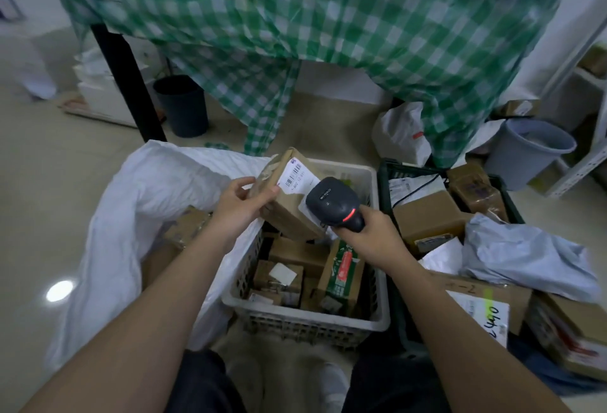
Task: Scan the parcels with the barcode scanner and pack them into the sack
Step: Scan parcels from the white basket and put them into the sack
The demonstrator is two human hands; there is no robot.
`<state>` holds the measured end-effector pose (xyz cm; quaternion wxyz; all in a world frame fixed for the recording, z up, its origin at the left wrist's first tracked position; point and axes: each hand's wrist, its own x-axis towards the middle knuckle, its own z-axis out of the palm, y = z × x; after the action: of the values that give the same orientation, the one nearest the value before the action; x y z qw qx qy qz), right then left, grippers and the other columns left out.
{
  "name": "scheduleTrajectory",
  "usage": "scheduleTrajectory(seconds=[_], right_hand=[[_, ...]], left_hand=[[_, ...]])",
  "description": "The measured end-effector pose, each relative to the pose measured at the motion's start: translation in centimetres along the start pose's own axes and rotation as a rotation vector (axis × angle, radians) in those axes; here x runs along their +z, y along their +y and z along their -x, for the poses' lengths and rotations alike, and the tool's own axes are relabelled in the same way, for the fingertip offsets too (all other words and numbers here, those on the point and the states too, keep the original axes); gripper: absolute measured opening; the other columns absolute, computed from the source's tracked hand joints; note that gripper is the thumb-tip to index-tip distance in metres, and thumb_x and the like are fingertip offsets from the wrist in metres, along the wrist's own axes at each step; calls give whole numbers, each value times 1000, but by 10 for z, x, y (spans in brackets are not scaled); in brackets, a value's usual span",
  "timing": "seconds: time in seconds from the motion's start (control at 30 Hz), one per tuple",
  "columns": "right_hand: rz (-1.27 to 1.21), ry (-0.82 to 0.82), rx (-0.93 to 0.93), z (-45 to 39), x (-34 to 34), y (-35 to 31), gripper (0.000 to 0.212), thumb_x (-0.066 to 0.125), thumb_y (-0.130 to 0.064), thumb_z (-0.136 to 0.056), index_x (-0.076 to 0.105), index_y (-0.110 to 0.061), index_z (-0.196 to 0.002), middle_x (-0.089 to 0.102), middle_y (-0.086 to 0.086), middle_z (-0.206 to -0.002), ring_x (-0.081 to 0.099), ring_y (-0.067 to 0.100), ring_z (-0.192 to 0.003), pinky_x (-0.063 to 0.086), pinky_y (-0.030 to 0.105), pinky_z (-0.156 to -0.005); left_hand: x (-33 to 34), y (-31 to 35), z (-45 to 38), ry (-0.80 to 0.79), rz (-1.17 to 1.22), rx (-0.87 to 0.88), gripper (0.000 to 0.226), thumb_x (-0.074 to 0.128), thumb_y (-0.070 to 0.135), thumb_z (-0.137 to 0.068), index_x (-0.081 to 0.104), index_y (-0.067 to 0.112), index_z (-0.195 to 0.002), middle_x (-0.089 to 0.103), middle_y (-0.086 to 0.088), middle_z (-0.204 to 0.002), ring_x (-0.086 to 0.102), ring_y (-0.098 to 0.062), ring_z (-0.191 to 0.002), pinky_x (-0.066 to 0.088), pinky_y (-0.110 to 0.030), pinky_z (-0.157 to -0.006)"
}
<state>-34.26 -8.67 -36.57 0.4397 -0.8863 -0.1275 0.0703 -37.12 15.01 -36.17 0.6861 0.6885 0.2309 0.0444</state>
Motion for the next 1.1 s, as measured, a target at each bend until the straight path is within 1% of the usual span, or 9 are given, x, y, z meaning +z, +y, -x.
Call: scheduleTrajectory(seconds=[0.13, 0.23, 0.33, 0.5, 0.67, 0.73, 0.83, 1.0, 1.1], right_hand=[[-10, -68, -21, -4, -2, -6, 16, 75, -25, -78, 62, -27, -87, 69, -3, -85, 65, 16, -86, 51, 34, -75], [-63, -131, -19, -8, -3, -6, 20, 79, -25, -76, 64, -30, -88, 69, -8, -84, 66, 12, -87, 53, 34, -77], [-111, -131, -4, -11, -4, -5, 23, 80, -26, -75, 66, -24, -93, 71, -5, -87, 67, 12, -87, 55, 35, -77], [-95, -104, 12, -10, -8, -9, 17, 78, -24, -79, 61, -29, -81, 65, -8, -74, 62, 7, -73, 46, 22, -63], [-107, -77, 38, -10, -12, -11, 15, 75, -20, -81, 62, -24, -77, 63, -5, -65, 62, 11, -64, 51, 30, -63], [-109, -81, 44, -9, -13, -11, 16, 75, -19, -81, 61, -23, -74, 62, -6, -61, 60, 9, -61, 49, 27, -60], [-100, -88, 46, -8, -14, -11, 19, 74, -17, -81, 60, -23, -70, 59, -9, -53, 57, 4, -56, 44, 23, -56], [-173, -75, 41, -7, -11, -12, 18, 74, -16, -81, 60, -28, -83, 63, -7, -69, 61, 9, -67, 45, 24, -62], [-242, -30, 10, -7, -2, -16, 26, 76, -15, -80, 60, -28, -97, 66, -11, -85, 62, 3, -79, 44, 18, -65]], left_hand=[[-13, -7, -6, 13, -106, 63, 55, 80, 41, -73, 56, 28, -120, 57, 5, -124, 57, -16, -115, 48, -38, -100], [-15, -10, -9, 6, -125, 98, 54, 78, 37, -77, 56, 26, -125, 57, 10, -117, 57, -8, -107, 48, -27, -91], [-14, -11, -14, -8, -152, 136, 54, 77, 38, -77, 57, 27, -125, 58, 14, -116, 56, 1, -102, 46, -22, -86], [-11, -13, -19, -16, -155, 141, 58, 78, 40, -75, 56, 27, -127, 57, 12, -122, 55, -6, -110, 48, -26, -90], [-9, -15, -21, -34, -111, 135, 56, 79, 37, -74, 57, 26, -125, 59, 9, -124, 56, -7, -112, 49, -27, -93], [-9, -16, -21, -32, -110, 130, 54, 79, 38, -74, 57, 28, -123, 59, 10, -123, 57, -8, -112, 50, -31, -96], [-8, -15, -20, -31, -118, 144, 51, 77, 36, -77, 56, 28, -123, 57, 11, -119, 56, -7, -110, 49, -28, -94], [-12, -15, -17, -34, -92, 137, 55, 81, 42, -71, 58, 31, -120, 59, 12, -120, 58, -9, -112, 50, -37, -99], [-23, -11, -6, -8, 7, 122, 71, 85, 51, -56, 61, 29, -120, 62, 9, -123, 60, -11, -113, 51, -38, -98]])
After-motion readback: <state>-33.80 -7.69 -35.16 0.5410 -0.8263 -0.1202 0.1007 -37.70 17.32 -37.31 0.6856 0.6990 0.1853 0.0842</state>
